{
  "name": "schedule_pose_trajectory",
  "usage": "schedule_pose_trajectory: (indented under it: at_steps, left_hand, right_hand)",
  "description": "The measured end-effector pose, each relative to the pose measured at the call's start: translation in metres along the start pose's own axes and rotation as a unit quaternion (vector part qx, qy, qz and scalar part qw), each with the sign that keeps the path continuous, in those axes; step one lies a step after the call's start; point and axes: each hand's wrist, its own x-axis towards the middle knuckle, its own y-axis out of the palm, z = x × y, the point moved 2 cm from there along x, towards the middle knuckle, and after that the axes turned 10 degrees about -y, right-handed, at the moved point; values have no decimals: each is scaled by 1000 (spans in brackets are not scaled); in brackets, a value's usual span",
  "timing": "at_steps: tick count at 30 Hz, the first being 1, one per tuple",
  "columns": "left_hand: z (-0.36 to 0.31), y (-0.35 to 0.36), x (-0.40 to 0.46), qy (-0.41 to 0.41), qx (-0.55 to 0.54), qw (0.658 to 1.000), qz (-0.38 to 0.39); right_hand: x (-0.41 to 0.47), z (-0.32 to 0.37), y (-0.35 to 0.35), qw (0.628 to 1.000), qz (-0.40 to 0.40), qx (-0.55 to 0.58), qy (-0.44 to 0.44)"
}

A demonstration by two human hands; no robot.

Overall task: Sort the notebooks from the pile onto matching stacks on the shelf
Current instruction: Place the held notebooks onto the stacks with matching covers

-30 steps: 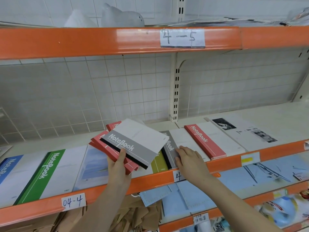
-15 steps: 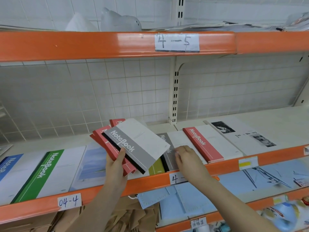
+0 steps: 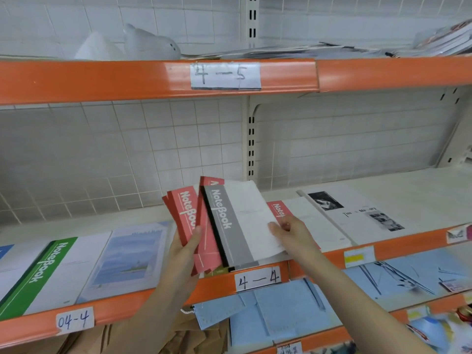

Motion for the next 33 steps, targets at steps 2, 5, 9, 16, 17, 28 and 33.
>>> schedule_pose_trajectory:
  at_steps: [2,5,9,16,17,28,33]
  left_hand:
    - [-2,-8,0,17,-18,999,-38]
    - [-13,-26,2,68,-51,987,-133]
    - [-33,-46,2,120,-82,964,-222]
    - [-30,-54,-2,112,-47,970,-212]
    - [-27,-53,-2,108,-44,971,-208]
    - [-23,-45,-2,75,-32,983,-167]
    - [-27,-49,-3,74,-27,984,-159]
  right_hand:
    - [5,1,-7,998,-61,-24,-18]
    - [6,2,-8,989,-62,-115,-66]
    - [4,-3,8,951,17,-292,-101]
    - [0,-8,24,870,65,-468,-142]
    - [0,-10,28,876,86,-444,-165]
    - [-18,-18,35,887,128,-398,-198]
    - [-19,-18,35,886,124,-398,-202]
